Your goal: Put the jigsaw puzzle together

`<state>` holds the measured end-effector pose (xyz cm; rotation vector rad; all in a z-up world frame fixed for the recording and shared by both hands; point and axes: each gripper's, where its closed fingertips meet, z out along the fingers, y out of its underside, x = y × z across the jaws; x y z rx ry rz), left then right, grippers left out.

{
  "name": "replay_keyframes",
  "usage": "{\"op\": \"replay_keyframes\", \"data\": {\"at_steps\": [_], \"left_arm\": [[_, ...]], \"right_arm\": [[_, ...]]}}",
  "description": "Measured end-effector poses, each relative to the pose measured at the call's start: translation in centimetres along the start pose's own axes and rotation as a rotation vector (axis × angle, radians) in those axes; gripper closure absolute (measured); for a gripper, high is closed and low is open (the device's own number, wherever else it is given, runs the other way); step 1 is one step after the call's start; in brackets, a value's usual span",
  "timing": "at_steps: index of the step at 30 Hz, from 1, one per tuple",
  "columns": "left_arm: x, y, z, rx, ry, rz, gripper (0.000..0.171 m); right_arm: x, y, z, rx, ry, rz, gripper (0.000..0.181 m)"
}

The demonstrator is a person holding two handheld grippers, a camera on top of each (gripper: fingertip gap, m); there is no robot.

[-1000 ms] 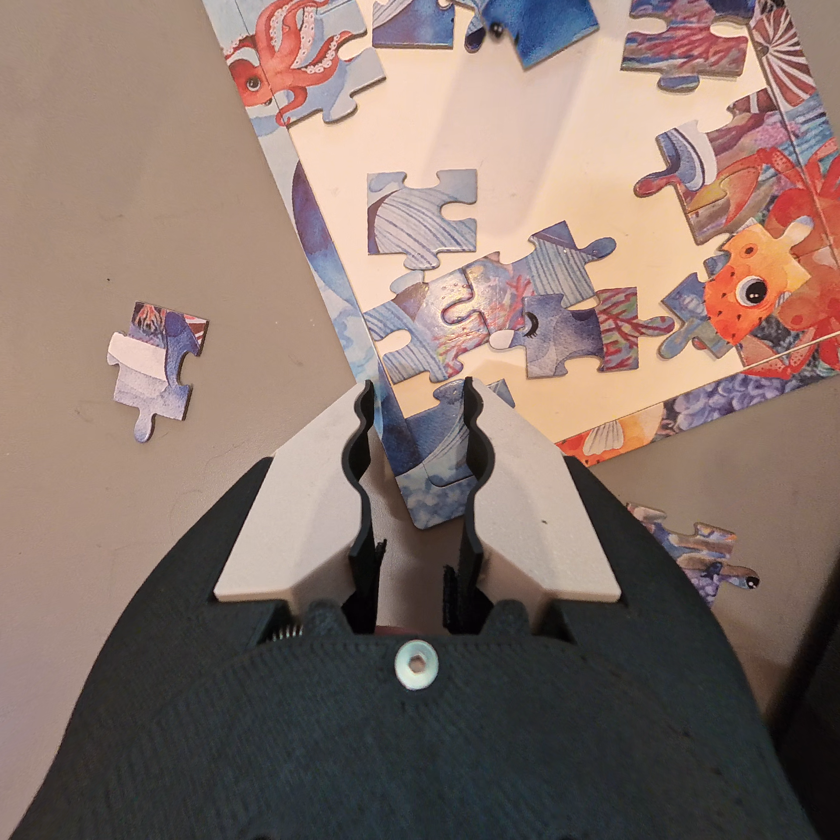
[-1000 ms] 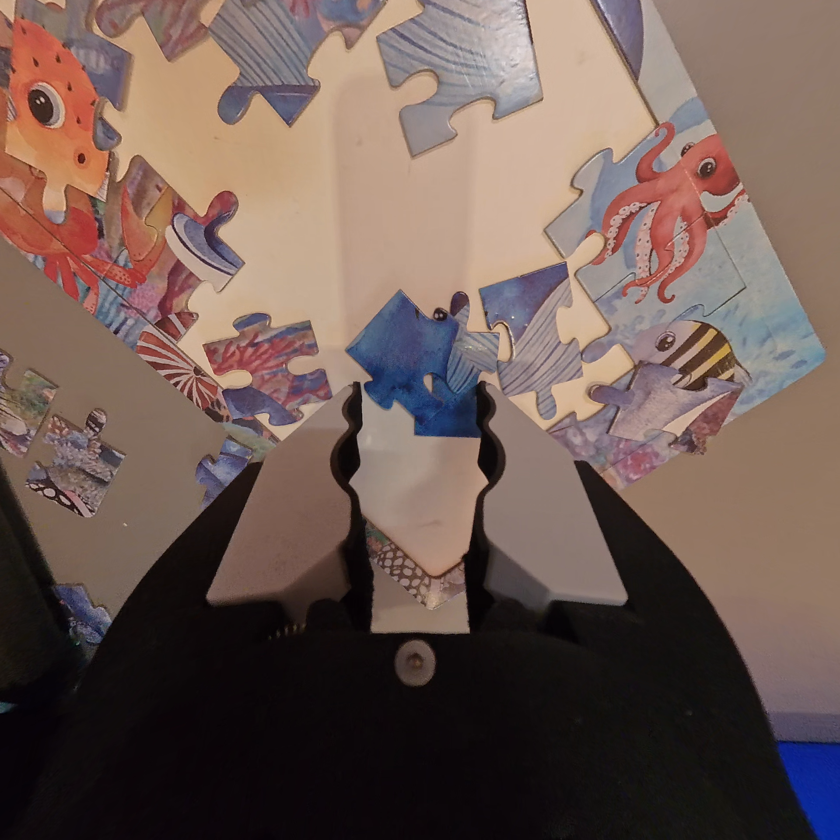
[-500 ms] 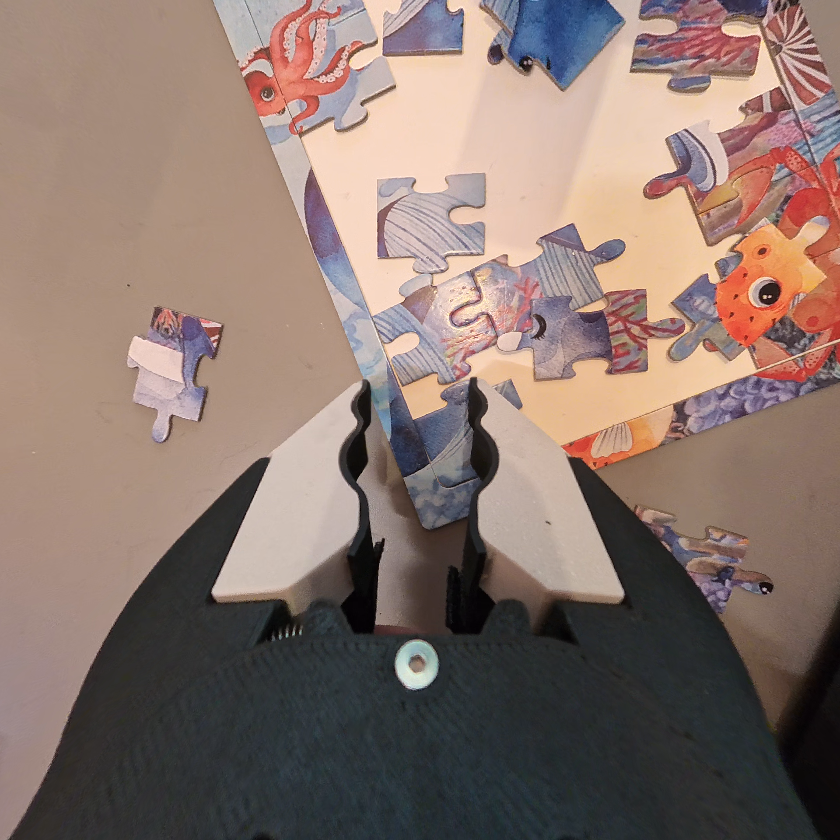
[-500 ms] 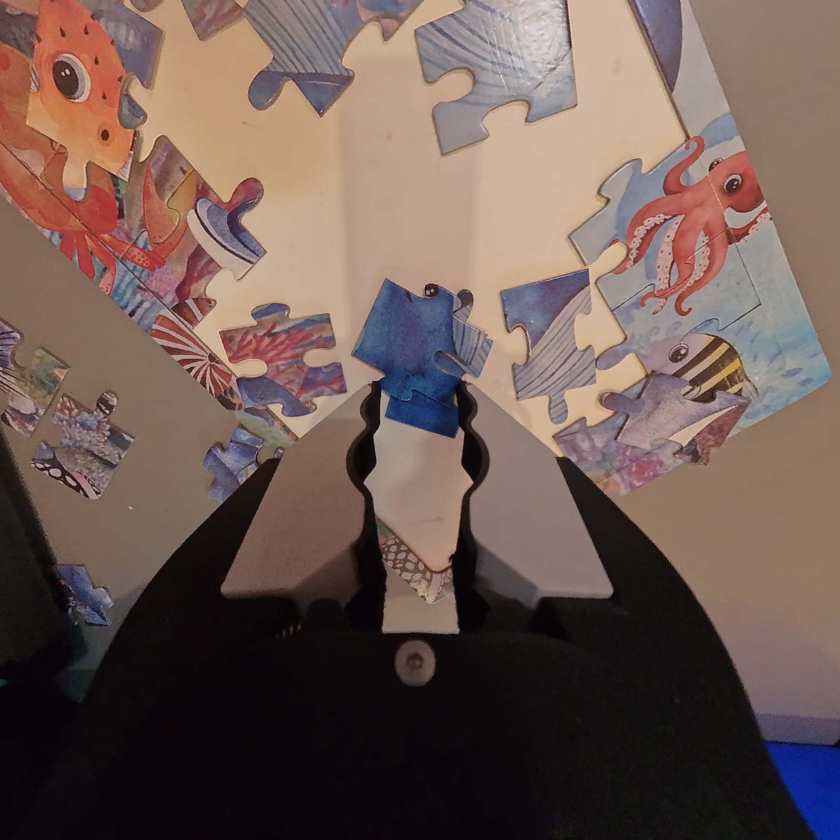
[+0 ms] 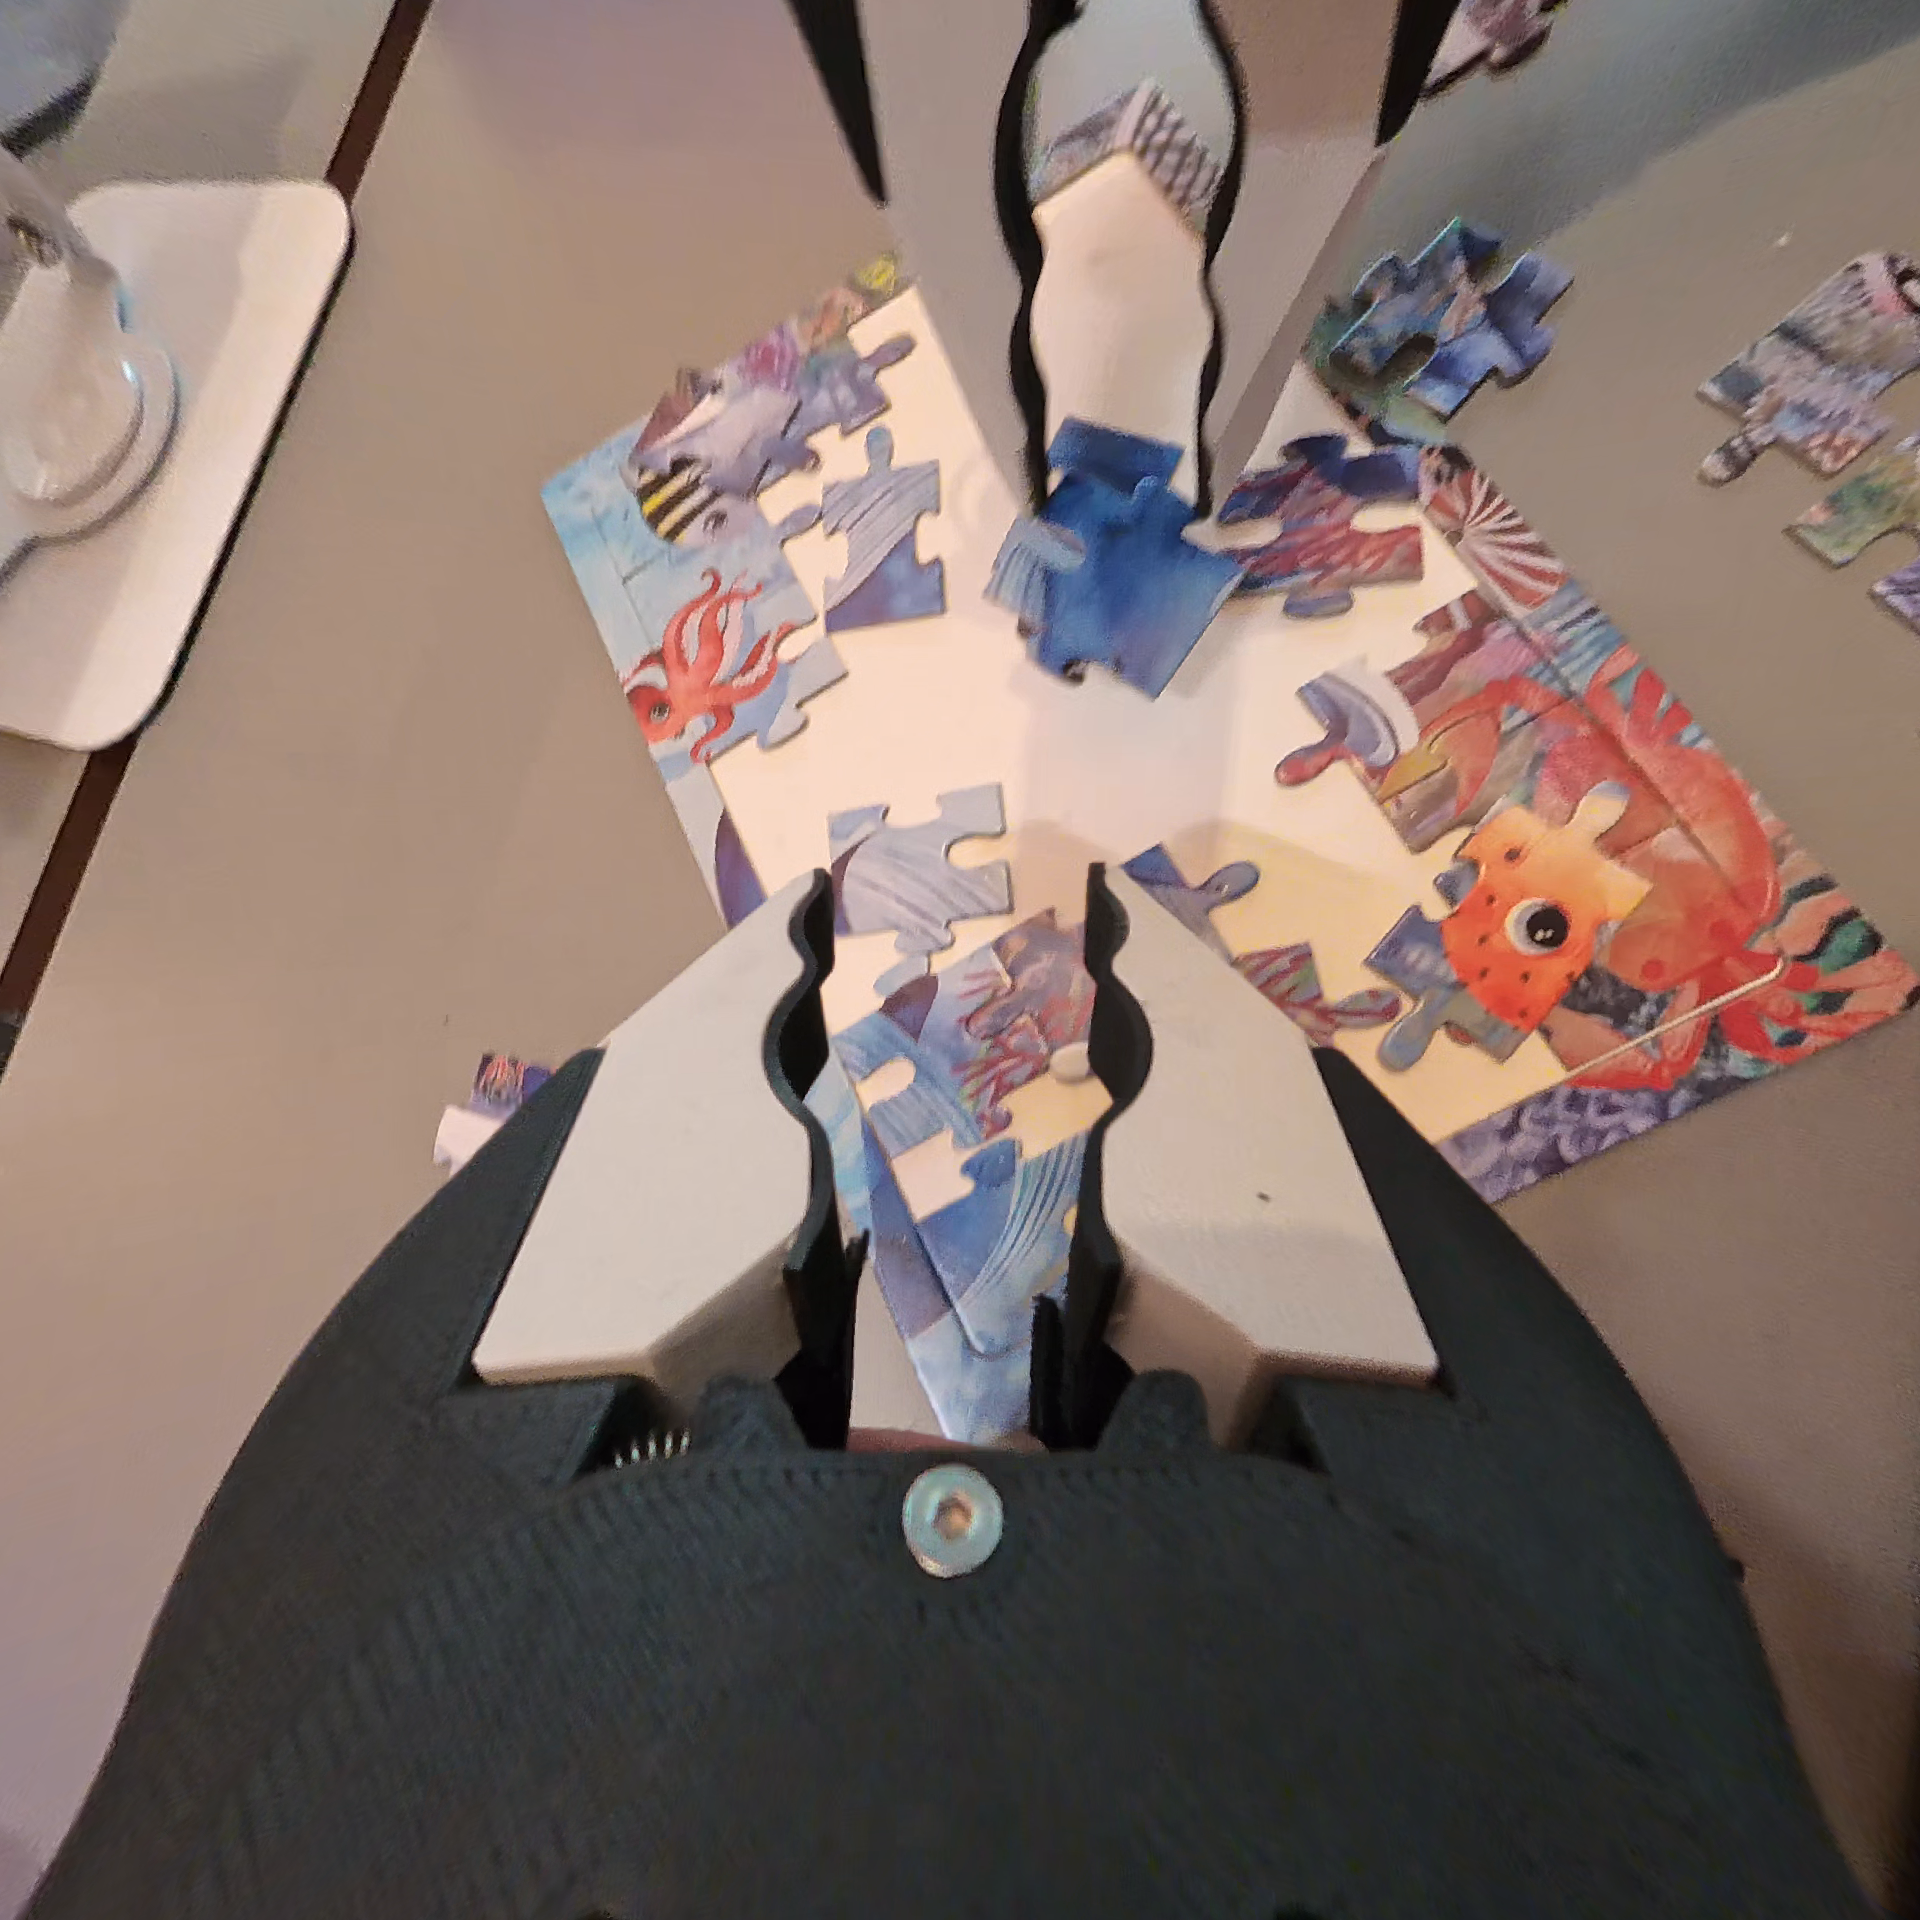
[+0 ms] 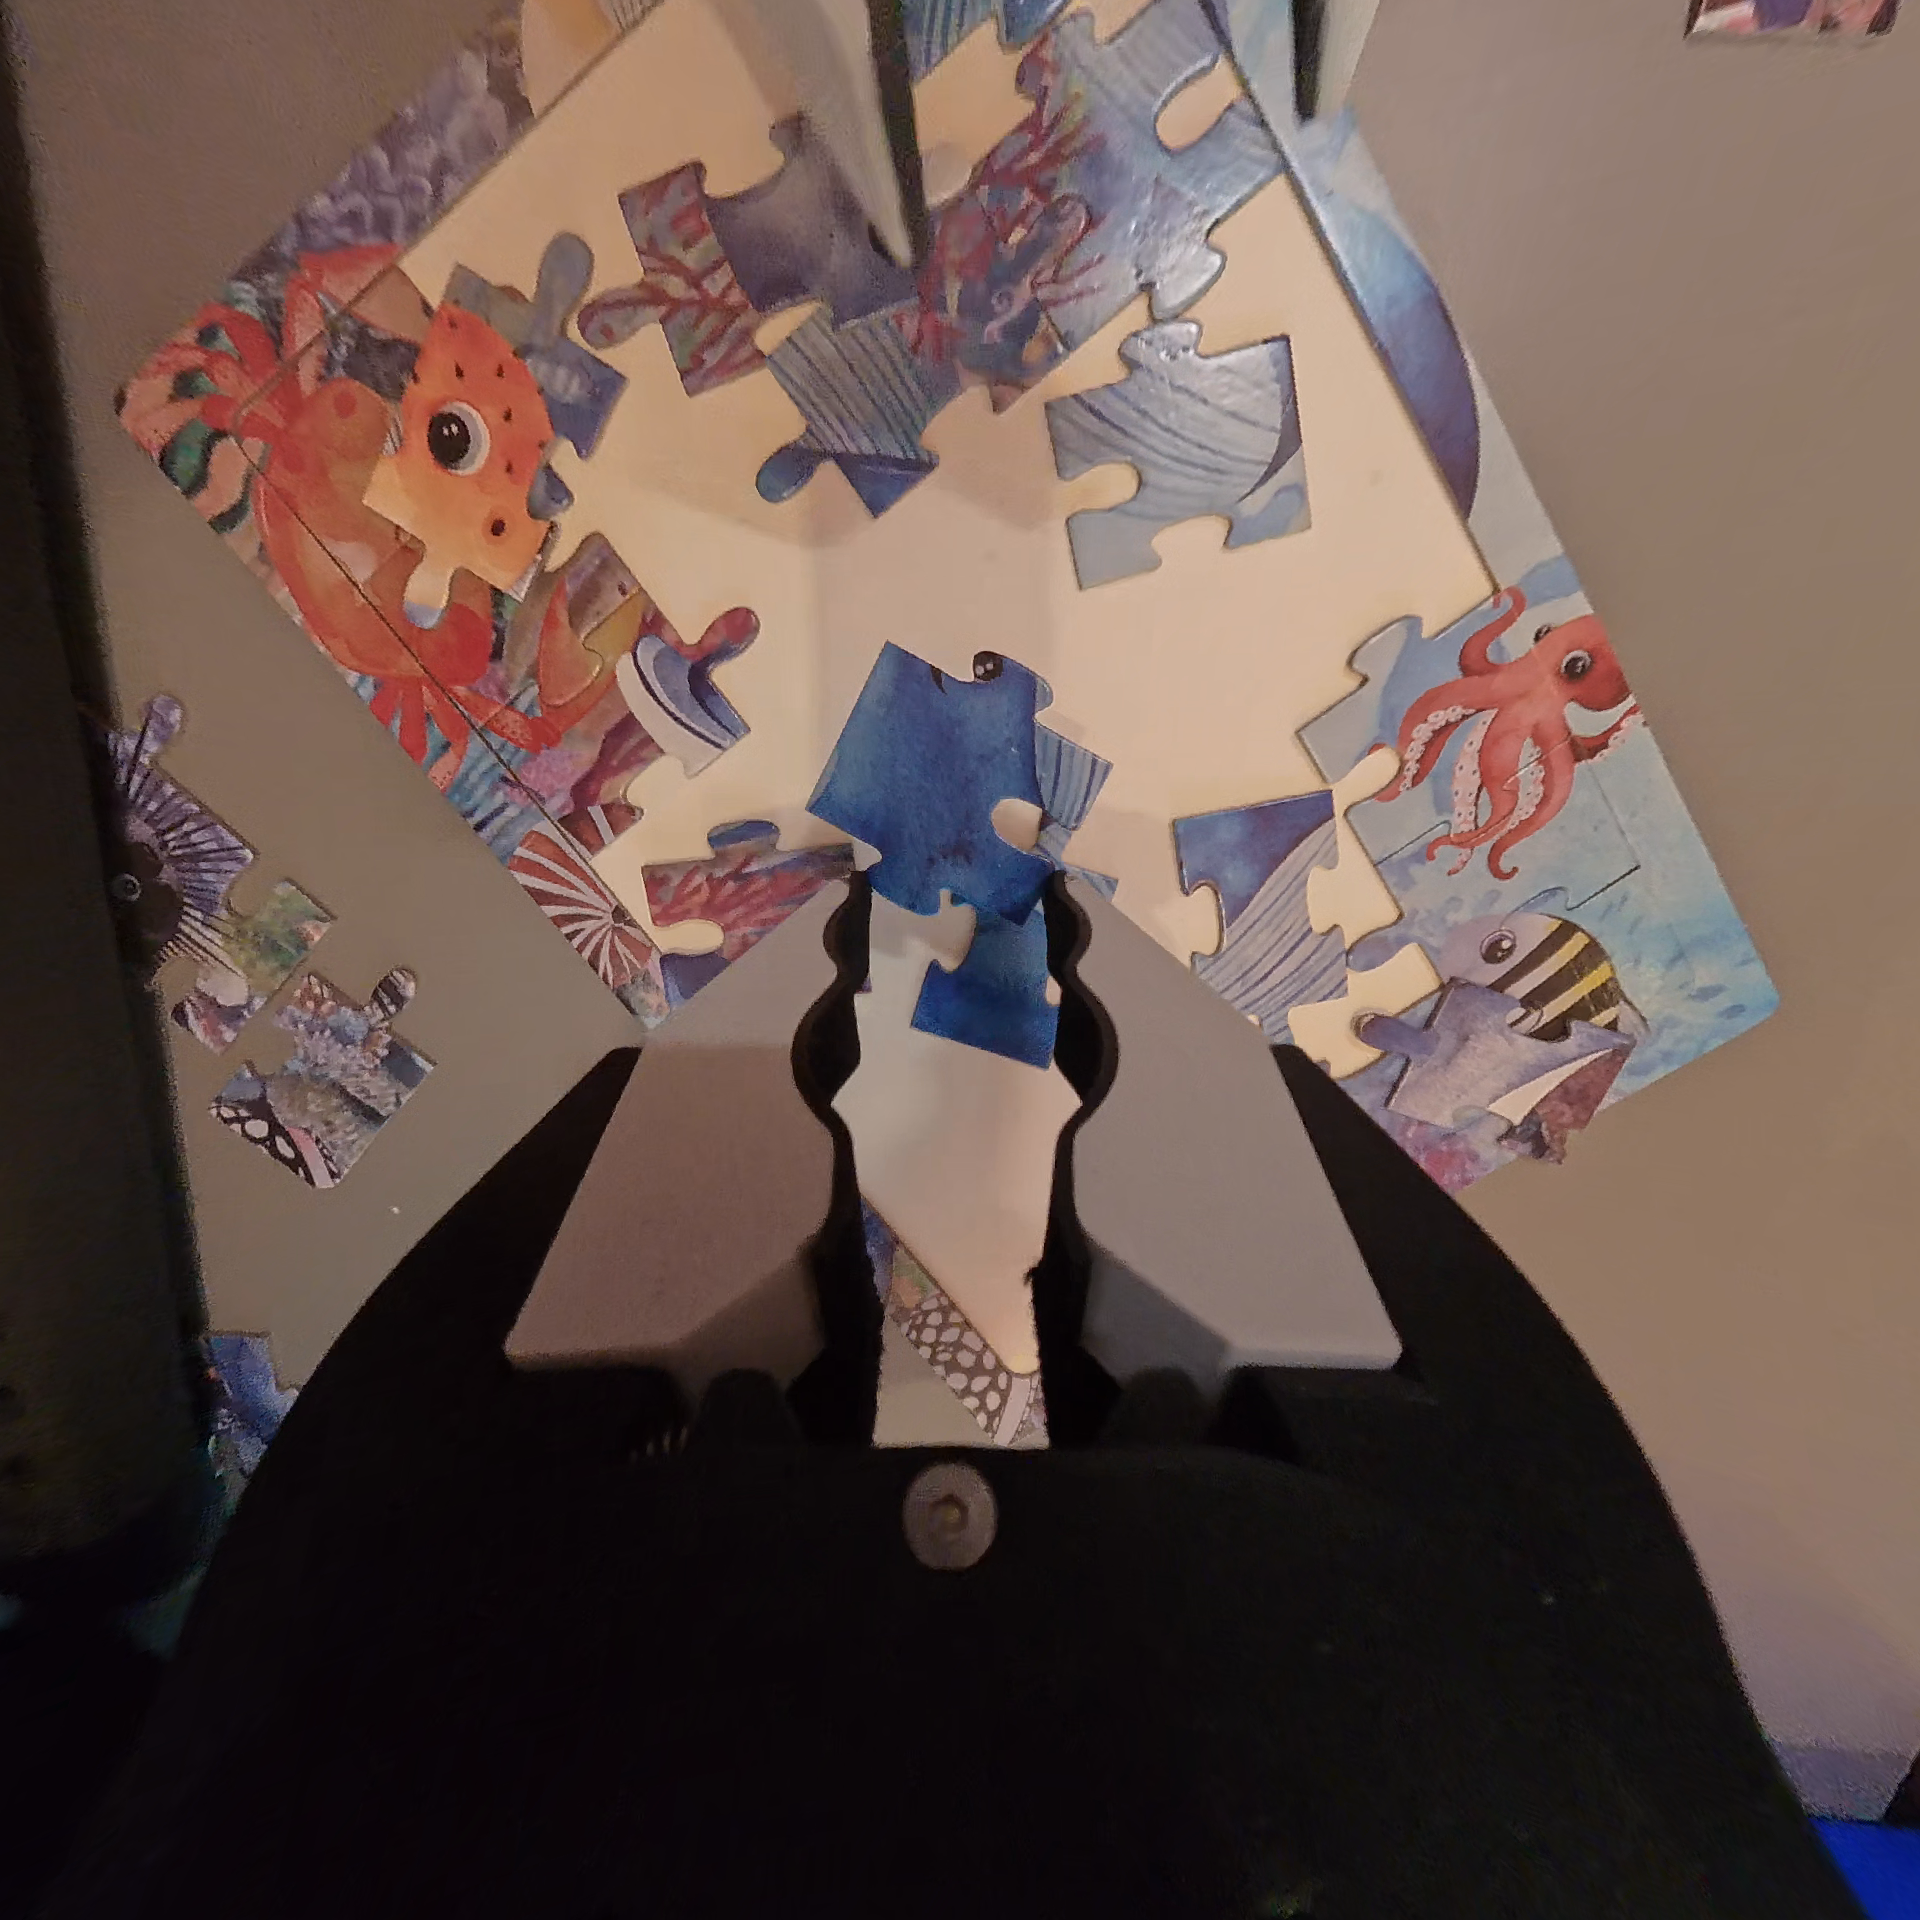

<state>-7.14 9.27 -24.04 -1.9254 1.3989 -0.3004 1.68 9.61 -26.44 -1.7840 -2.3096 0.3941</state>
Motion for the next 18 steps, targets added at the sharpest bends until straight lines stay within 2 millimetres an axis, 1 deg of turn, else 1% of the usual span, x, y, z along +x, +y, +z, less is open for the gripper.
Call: {"op": "replay_keyframes", "data": {"at_steps": [3,6,10,12,15,18], "left_arm": [[0.6,-1.0,0.7,0.017,0.008,0.010,0.126],[0.4,-1.1,1.3,0.014,0.014,-0.049,0.125],[0.5,-2.1,1.2,0.084,0.066,-0.151,0.127],[0.9,-2.8,1.2,0.122,0.116,-0.196,0.128],[1.5,-3.3,1.6,0.145,0.160,-0.233,0.129],[1.5,-4.1,1.7,0.183,0.182,-0.274,0.134]], "right_arm": [[0.5,-0.8,-0.5,0.040,0.035,0.003,0.149],[1.2,-1.4,-1.2,0.077,0.073,0.006,0.149],[1.9,-1.7,-1.8,0.098,0.118,0.010,0.149],[2.1,-1.9,-2.1,0.111,0.133,0.007,0.149],[2.4,-2.4,-2.5,0.137,0.159,0.004,0.149],[2.7,-2.6,-2.8,0.153,0.180,-0.002,0.149]]}}
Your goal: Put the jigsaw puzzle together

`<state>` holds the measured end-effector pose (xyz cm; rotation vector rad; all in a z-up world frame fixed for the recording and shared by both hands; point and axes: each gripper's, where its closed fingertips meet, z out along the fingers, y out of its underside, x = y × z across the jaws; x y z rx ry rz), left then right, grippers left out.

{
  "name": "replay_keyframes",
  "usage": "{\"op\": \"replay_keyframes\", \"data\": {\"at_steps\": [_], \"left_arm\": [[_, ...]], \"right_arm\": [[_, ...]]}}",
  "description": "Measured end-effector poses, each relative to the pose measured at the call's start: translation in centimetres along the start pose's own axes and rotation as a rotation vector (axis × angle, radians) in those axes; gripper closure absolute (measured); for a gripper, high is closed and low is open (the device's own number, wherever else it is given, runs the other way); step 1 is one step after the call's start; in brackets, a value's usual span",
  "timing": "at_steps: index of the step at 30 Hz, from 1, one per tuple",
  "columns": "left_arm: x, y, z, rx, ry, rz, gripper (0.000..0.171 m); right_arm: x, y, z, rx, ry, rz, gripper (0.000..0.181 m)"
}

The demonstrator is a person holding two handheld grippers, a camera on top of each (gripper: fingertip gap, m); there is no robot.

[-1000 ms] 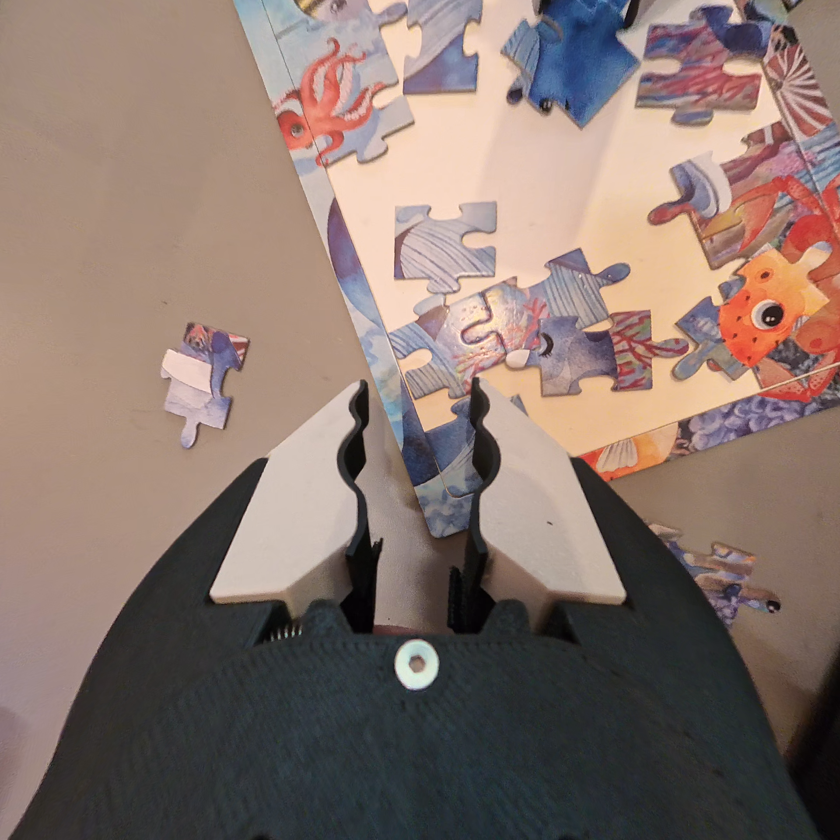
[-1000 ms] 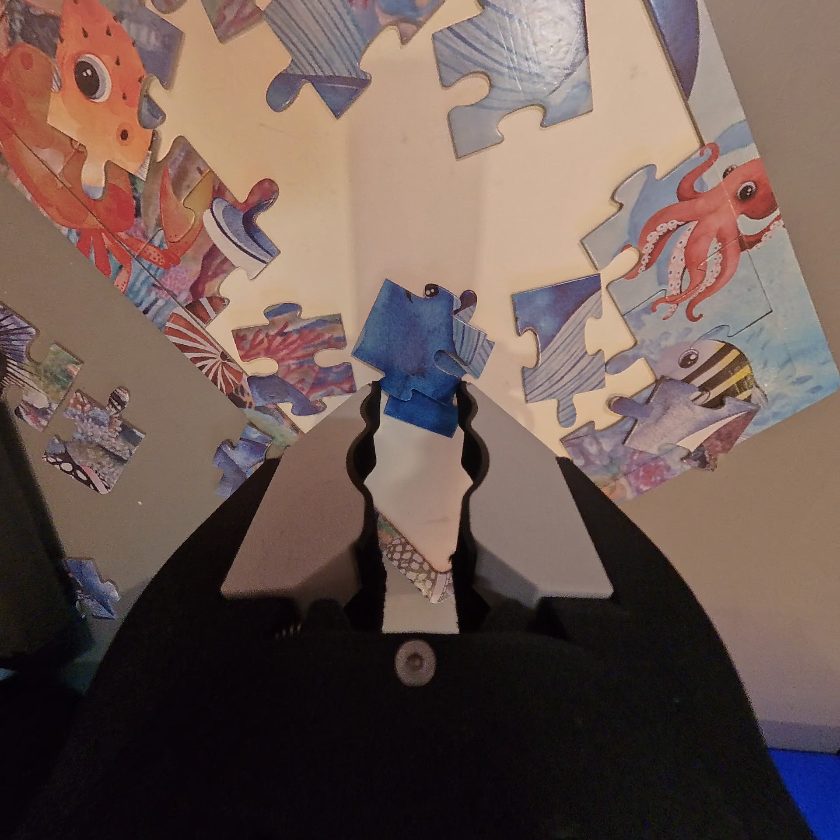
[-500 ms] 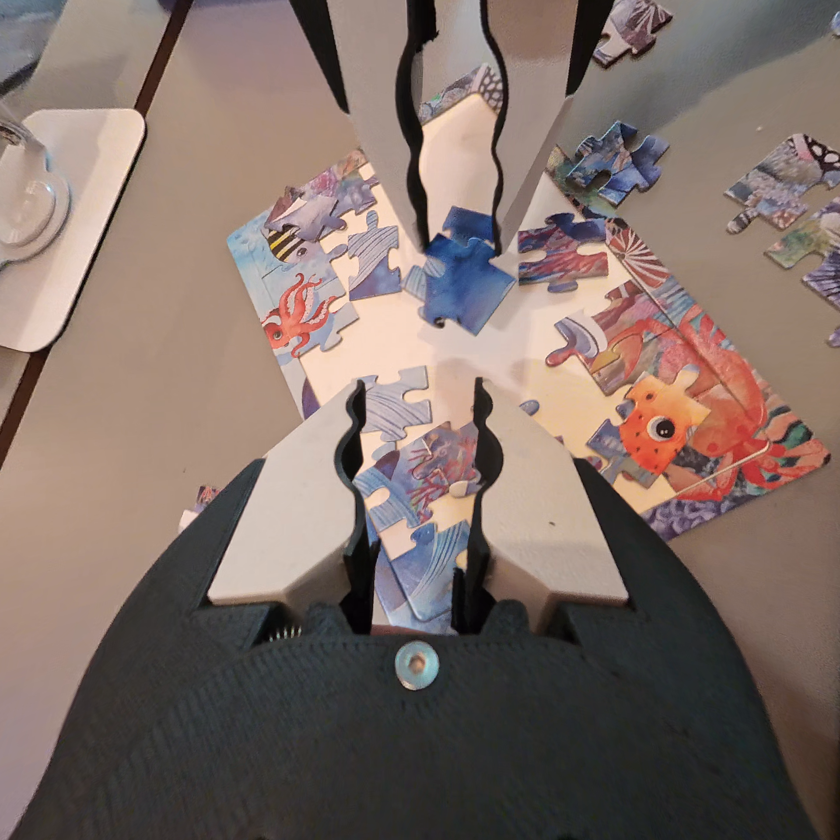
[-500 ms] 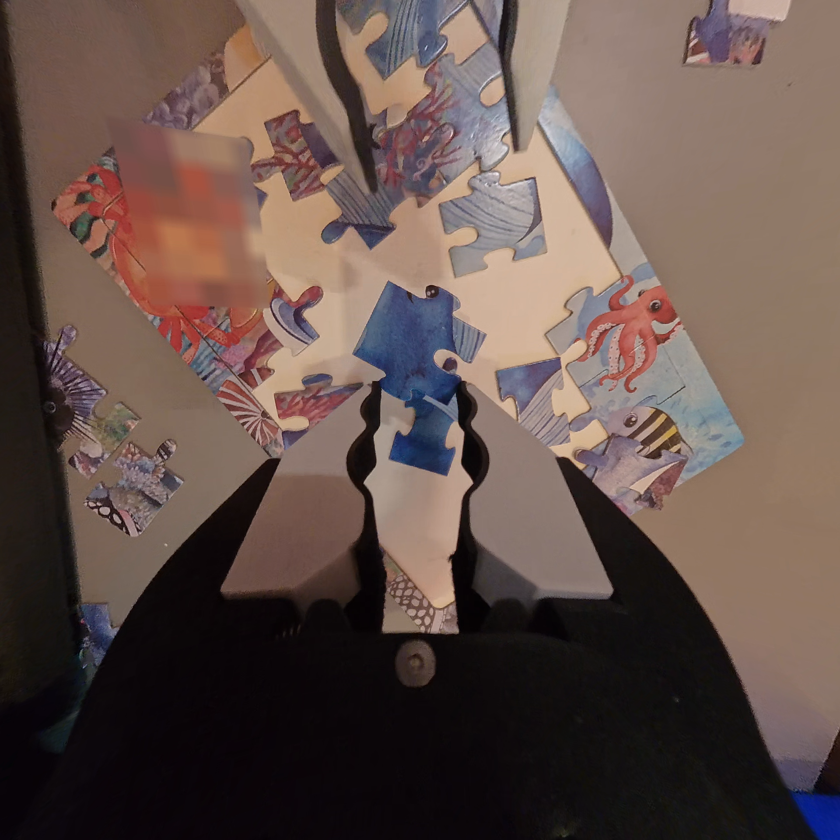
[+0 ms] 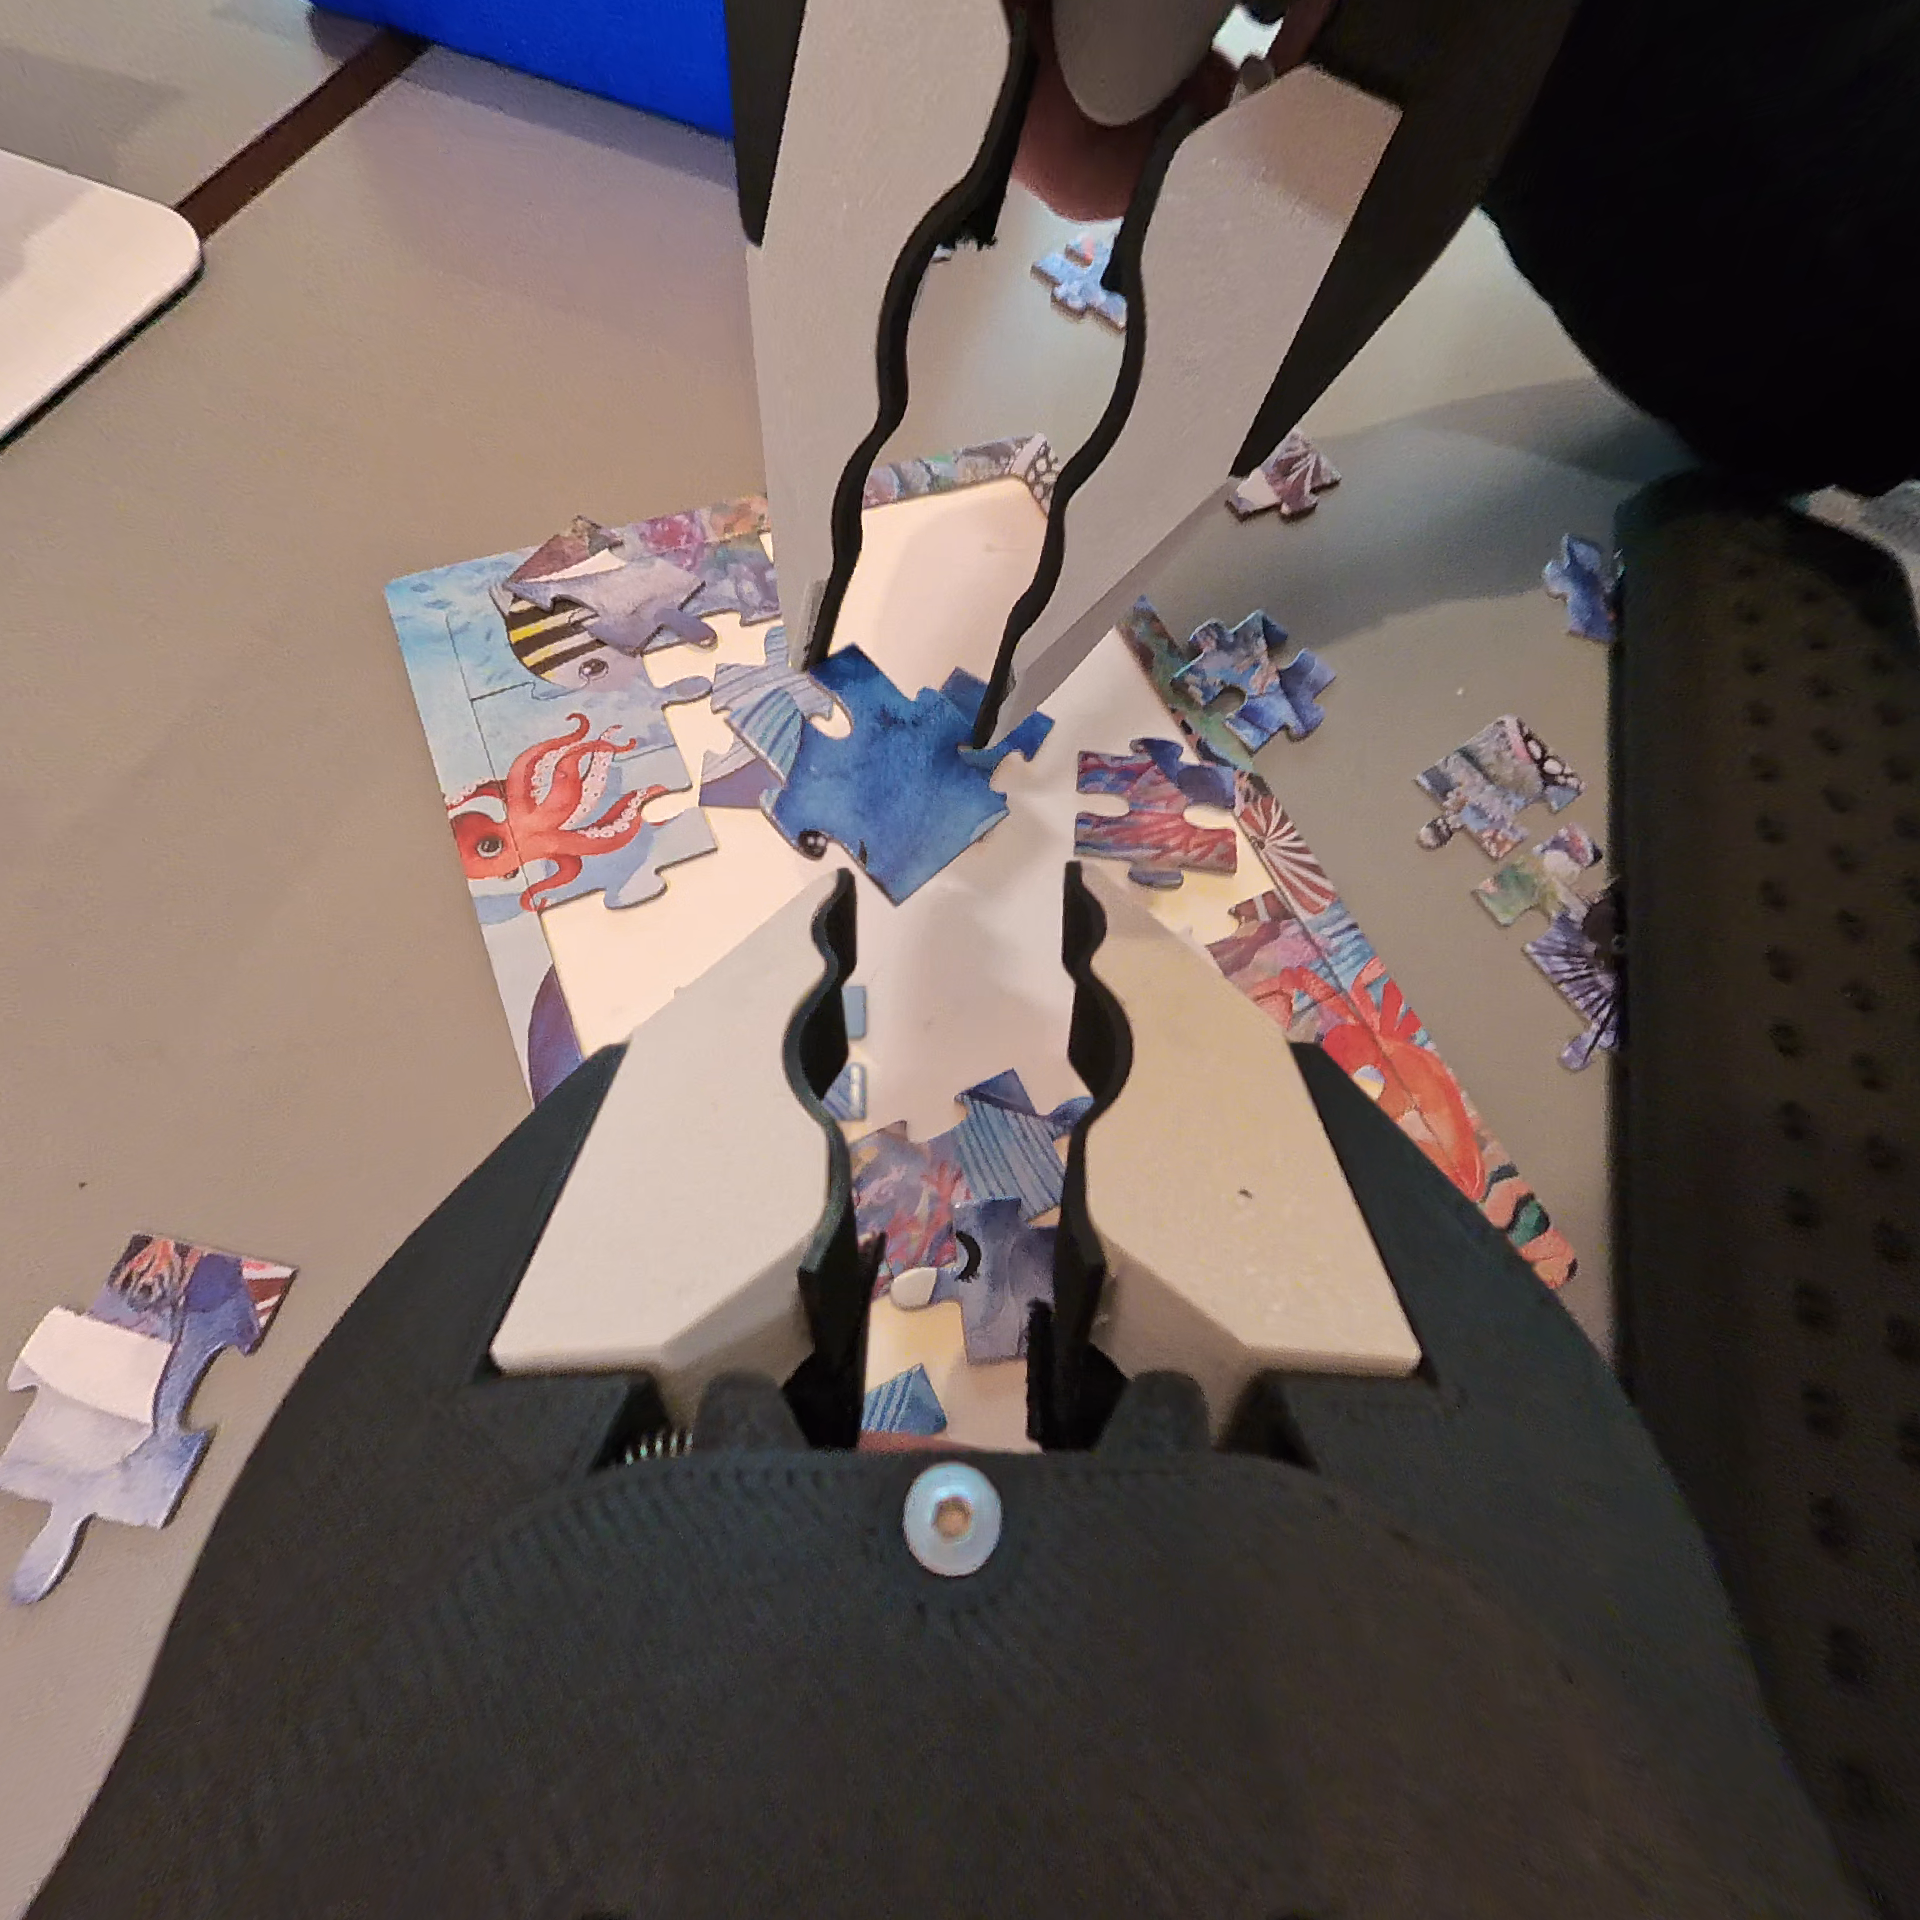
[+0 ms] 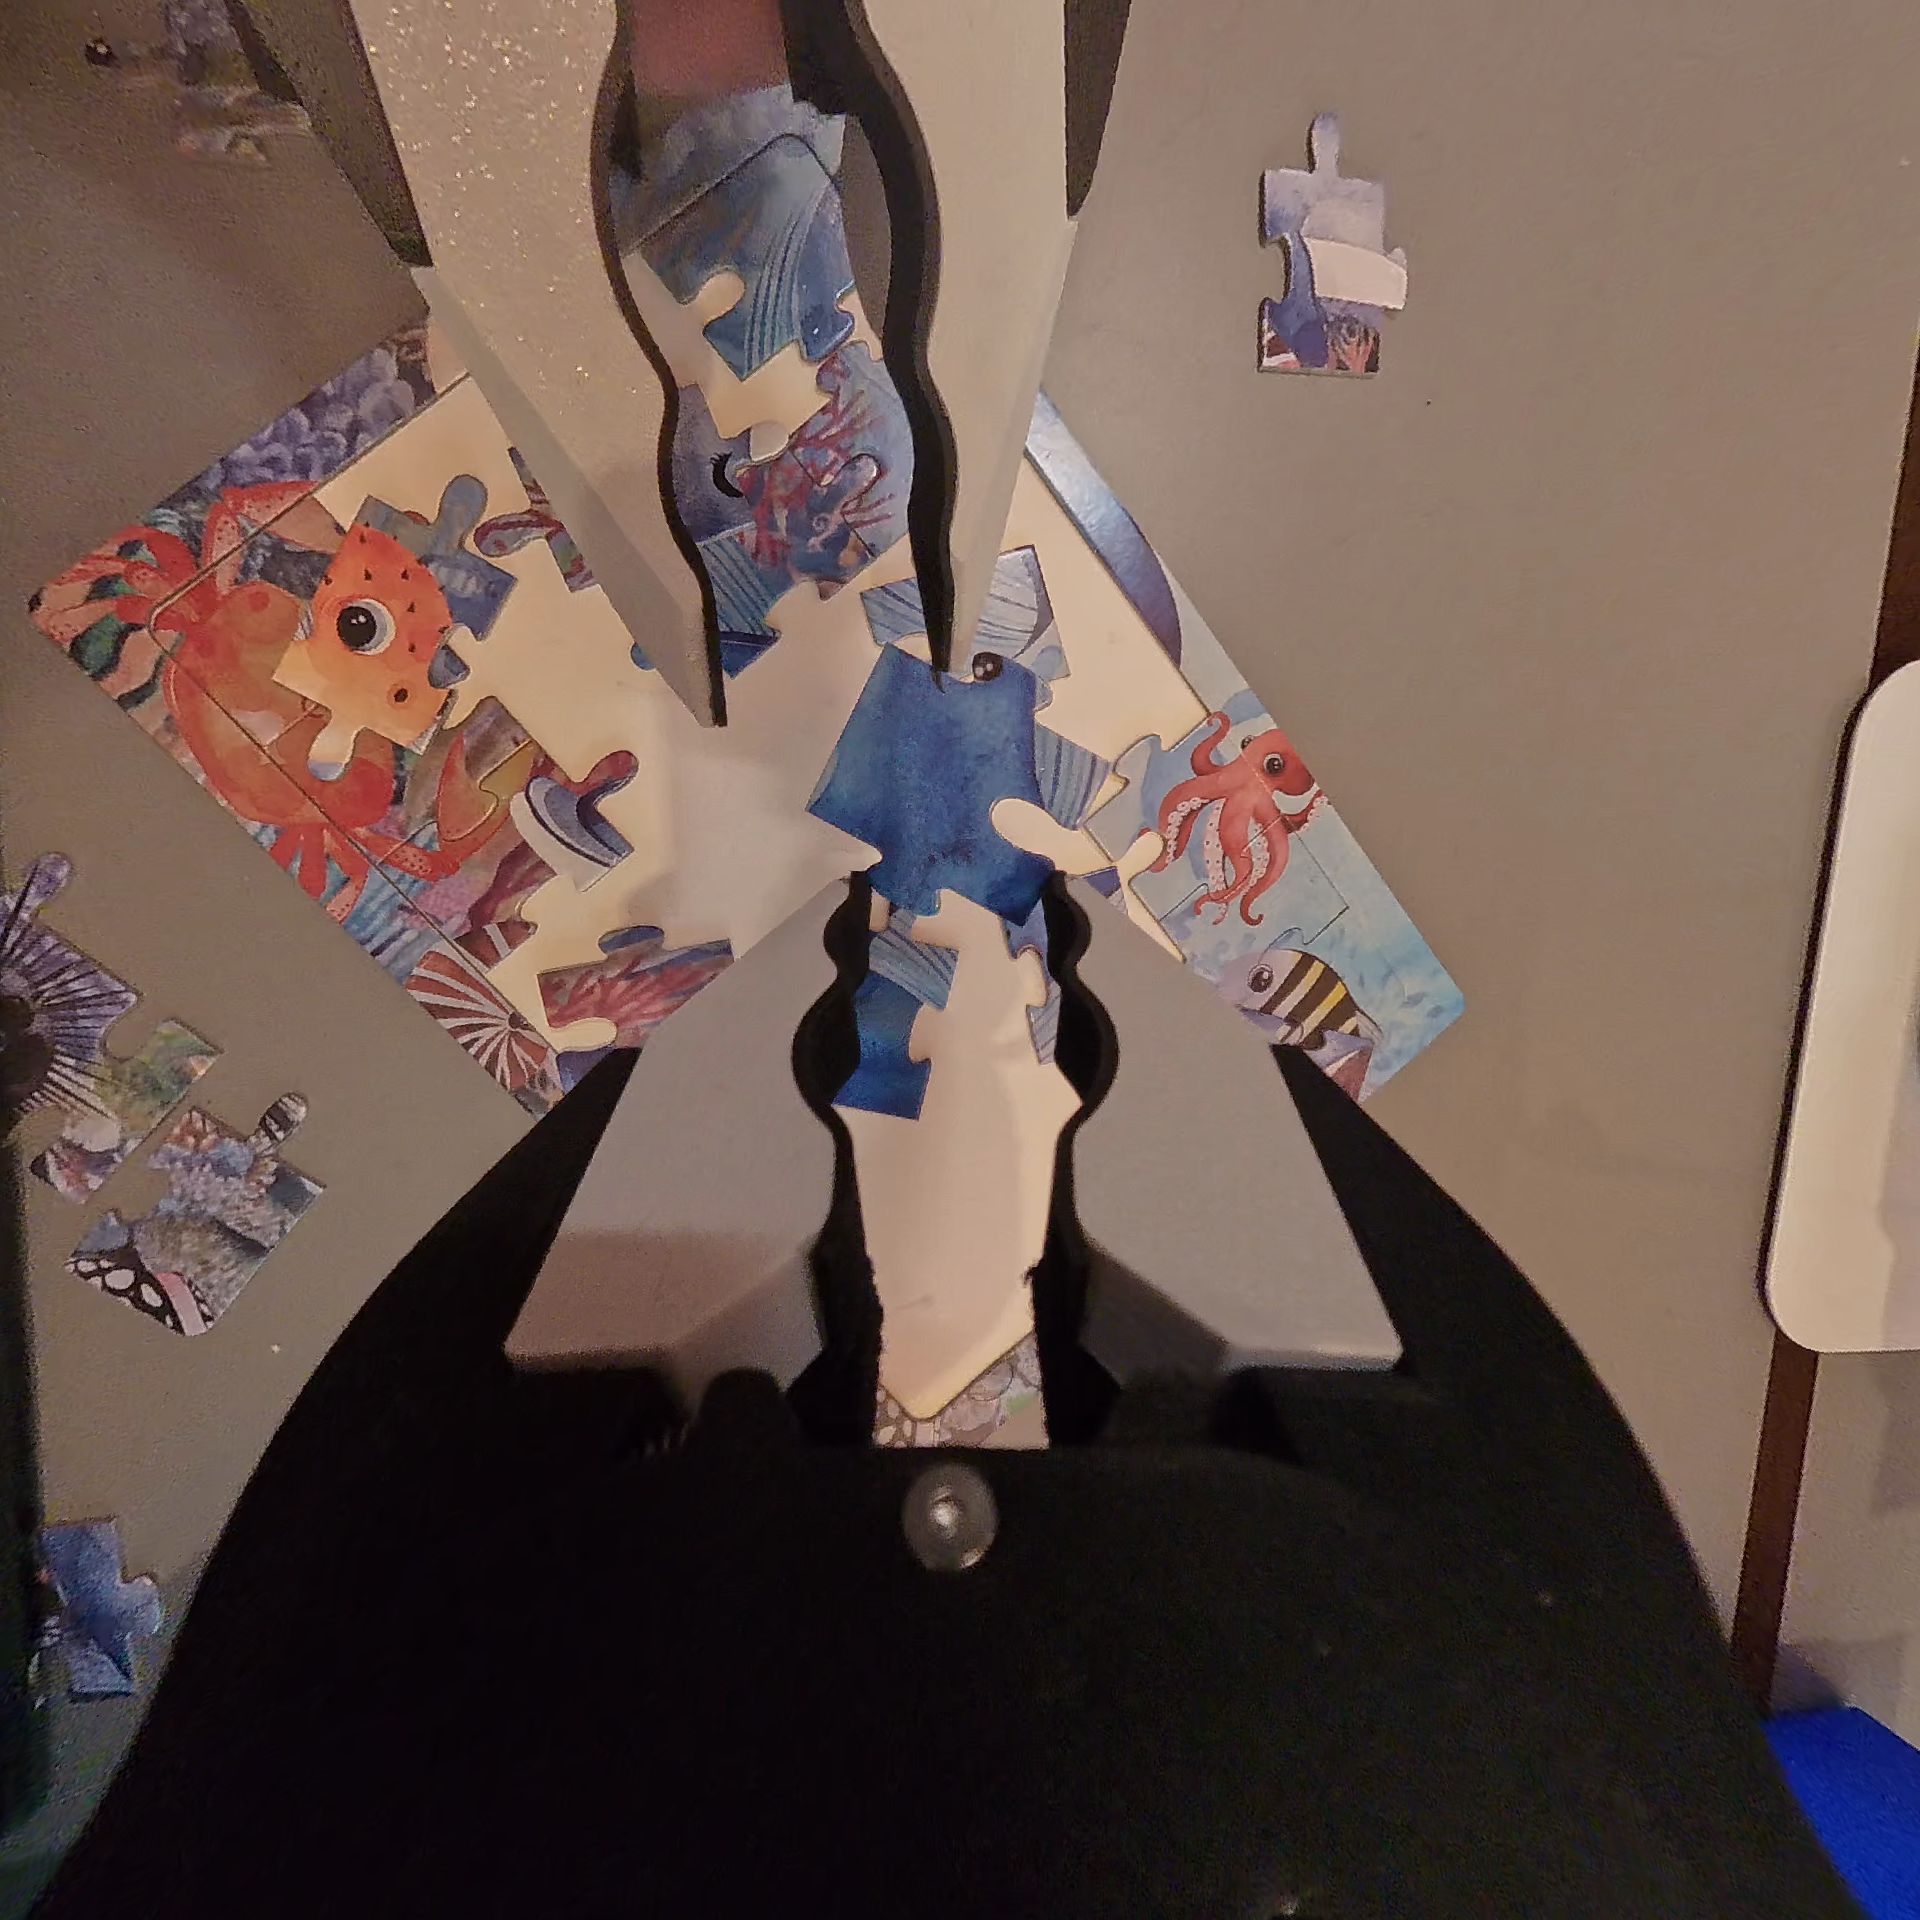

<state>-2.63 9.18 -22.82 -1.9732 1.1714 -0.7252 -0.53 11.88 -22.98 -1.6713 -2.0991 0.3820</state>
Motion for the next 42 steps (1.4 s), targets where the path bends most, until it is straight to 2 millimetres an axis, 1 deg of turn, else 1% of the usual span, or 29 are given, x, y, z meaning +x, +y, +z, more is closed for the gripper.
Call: {"op": "replay_keyframes", "data": {"at_steps": [5,8,15,21,22,23,25,30,31,33,35,37,39,40,42], "left_arm": [[-0.2,-1.4,-0.6,0.085,0.021,-0.059,0.140],[-0.7,-1.5,-0.6,0.095,0.005,-0.081,0.144],[-1.2,-2.3,-1.0,0.159,0.018,-0.134,0.162],[-1.1,-2.0,-0.7,0.144,0.030,-0.140,0.164],[-1.1,-2.0,-0.7,0.143,0.030,-0.141,0.167],[-1.2,-1.9,-0.7,0.141,0.028,-0.140,0.171],[-1.2,-1.9,-0.9,0.138,0.029,-0.141,0.171],[-1.3,-1.7,-1.1,0.130,0.025,-0.141,0.171],[-1.3,-1.6,-1.0,0.122,0.025,-0.137,0.171],[-1.4,-1.3,-1.0,0.105,0.016,-0.124,0.171],[-1.5,-0.7,-0.9,0.071,-0.002,-0.099,0.171],[-1.3,0.0,-0.7,0.023,-0.016,-0.039,0.171],[-0.7,0.1,-0.5,0.004,-0.007,0.000,0.171],[-0.6,0.1,-0.4,-0.006,-0.013,0.016,0.171],[-0.4,0.2,-0.2,-0.019,-0.017,0.050,0.171]], "right_arm": [[0.5,-0.2,-0.1,0.013,0.033,-0.011,0.149],[0.6,-0.5,-0.1,0.021,0.046,-0.019,0.149],[0.6,-0.9,-0.4,0.049,0.056,-0.031,0.149],[0.4,-0.7,-0.4,0.034,0.052,-0.042,0.149],[0.4,-0.6,-0.4,0.034,0.048,-0.041,0.149],[0.1,-0.5,-0.5,0.029,0.031,-0.041,0.168],[0.0,0.0,-0.4,0.013,0.014,-0.032,0.173],[-0.6,1.0,0.4,-0.046,-0.026,-0.024,0.173],[-0.7,1.1,0.5,-0.052,-0.029,-0.017,0.171],[-0.7,0.9,0.5,-0.037,-0.038,-0.002,0.163],[-0.3,0.5,0.2,-0.016,-0.020,0.012,0.149],[-0.2,-0.4,-0.2,0.038,-0.019,0.019,0.142],[-0.7,-1.1,-0.2,0.073,-0.044,0.011,0.145],[-1.2,-1.2,0.0,0.070,-0.060,-0.001,0.153],[-1.8,-1.1,0.4,0.056,-0.084,-0.023,0.159]]}}
